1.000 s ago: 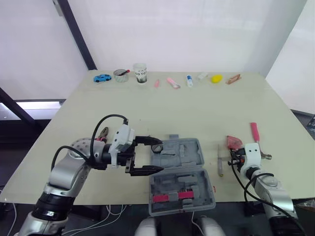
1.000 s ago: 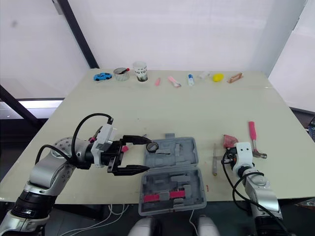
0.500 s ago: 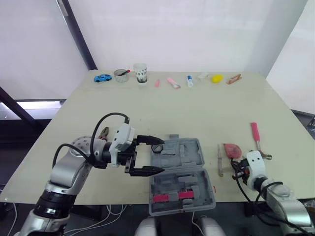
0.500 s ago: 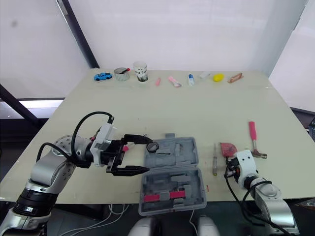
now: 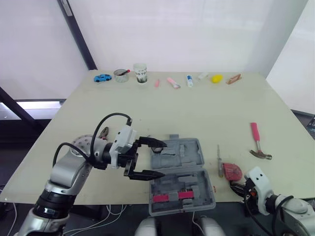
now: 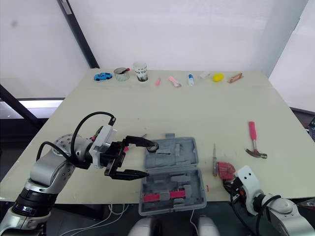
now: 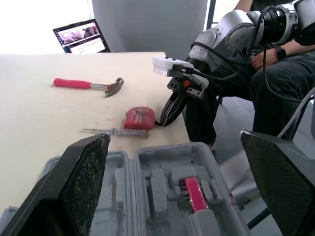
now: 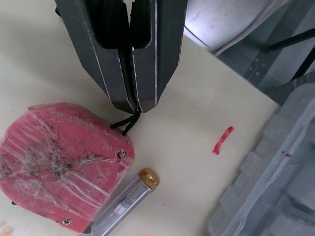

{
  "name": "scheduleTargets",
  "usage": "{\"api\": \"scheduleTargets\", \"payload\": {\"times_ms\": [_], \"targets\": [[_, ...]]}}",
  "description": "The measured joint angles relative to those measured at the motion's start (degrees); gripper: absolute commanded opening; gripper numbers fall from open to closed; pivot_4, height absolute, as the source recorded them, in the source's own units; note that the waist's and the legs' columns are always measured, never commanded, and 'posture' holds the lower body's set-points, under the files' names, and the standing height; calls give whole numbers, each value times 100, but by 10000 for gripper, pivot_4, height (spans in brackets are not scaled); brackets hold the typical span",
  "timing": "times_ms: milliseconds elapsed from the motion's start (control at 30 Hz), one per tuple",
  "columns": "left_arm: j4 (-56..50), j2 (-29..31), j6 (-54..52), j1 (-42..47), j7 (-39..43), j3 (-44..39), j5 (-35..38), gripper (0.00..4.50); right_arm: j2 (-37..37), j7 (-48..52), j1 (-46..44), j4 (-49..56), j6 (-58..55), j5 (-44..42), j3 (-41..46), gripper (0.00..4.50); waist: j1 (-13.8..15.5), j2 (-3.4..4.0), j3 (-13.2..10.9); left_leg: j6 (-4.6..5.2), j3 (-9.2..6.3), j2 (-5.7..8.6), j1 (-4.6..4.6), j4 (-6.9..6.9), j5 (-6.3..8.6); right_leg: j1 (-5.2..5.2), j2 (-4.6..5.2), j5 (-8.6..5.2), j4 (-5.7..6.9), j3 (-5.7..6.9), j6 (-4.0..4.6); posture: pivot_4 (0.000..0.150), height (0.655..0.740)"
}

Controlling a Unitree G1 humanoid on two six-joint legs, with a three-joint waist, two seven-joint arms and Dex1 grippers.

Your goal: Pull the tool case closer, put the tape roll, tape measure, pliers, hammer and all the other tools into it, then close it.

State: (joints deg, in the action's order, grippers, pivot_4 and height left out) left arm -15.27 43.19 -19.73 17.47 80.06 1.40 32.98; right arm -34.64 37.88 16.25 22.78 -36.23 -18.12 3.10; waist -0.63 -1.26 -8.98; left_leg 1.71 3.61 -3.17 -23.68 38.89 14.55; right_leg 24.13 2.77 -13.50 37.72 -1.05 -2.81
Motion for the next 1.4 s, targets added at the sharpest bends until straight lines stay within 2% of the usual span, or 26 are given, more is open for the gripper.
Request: {"api": "scheduleTargets", "payload": {"times_ms": [567,667,733,767,800,867,900,933,967,1167,1400], "targets": [[0,103,-26,48,112,0,0,45000,-261,183,151,164,-217,-124,-64,338,4,-1,-1,0,-2,0,-1,0,0,0,0,-1,-1,2,-1,1500,7400],[0,115,-36,48,119,0,0,45000,-384,240,182,225,-225,-154,-56,8050,5,-1,-1,0,-2,1,-1,0,0,0,1,-1,-1,2,-1,1500,7400],[1,115,-50,48,119,0,4,45000,-499,352,231,317,-282,-244,-36,19445,6,-2,-1,0,-2,1,-2,0,0,0,1,-1,-1,2,-1,1500,7400],[3,114,-54,49,115,0,4,45000,-572,435,259,380,-340,-316,-24,23776,7,-2,-1,0,-3,1,-2,0,0,0,0,-1,-1,3,-2,1500,7400],[4,114,-54,49,114,0,4,45000,-584,448,266,391,-354,-336,-18,25234,7,-3,-1,0,-4,1,-2,0,0,0,0,-1,-1,3,-1,1500,7400],[18,107,-54,63,83,-2,5,45000,-781,606,381,496,-454,-467,32,31914,9,-3,-2,0,-2,1,-2,0,0,0,1,-2,-1,2,-3,1500,7400],[18,107,-54,66,78,-6,6,45000,-935,717,475,562,-483,-527,102,38350,12,-3,-2,0,-3,1,-2,0,0,-1,1,-2,-2,3,-3,1500,7400],[18,110,-55,66,78,-12,9,45000,-1074,845,567,597,-476,-574,242,42620,18,-5,-2,0,-4,1,-2,0,0,-2,1,-2,-3,3,-3,1500,7400],[18,110,-57,65,82,-12,18,45000,-1170,940,614,599,-432,-589,314,44106,20,-5,-2,0,-3,1,-2,0,0,-2,1,-2,-4,3,-4,1500,7400],[16,160,-232,65,204,-34,260,45000,-1556,1584,513,231,453,-532,739,44106,2,-7,-4,0,-5,1,1,1,0,-3,-1,-4,-3,4,-7,1500,7400],[14,154,-215,122,339,-32,319,45000,-1601,2529,-689,-939,2178,-225,515,44106,1,-9,-6,0,-4,1,2,3,0,-6,-2,-3,-5,4,-6,1500,7400]]}}
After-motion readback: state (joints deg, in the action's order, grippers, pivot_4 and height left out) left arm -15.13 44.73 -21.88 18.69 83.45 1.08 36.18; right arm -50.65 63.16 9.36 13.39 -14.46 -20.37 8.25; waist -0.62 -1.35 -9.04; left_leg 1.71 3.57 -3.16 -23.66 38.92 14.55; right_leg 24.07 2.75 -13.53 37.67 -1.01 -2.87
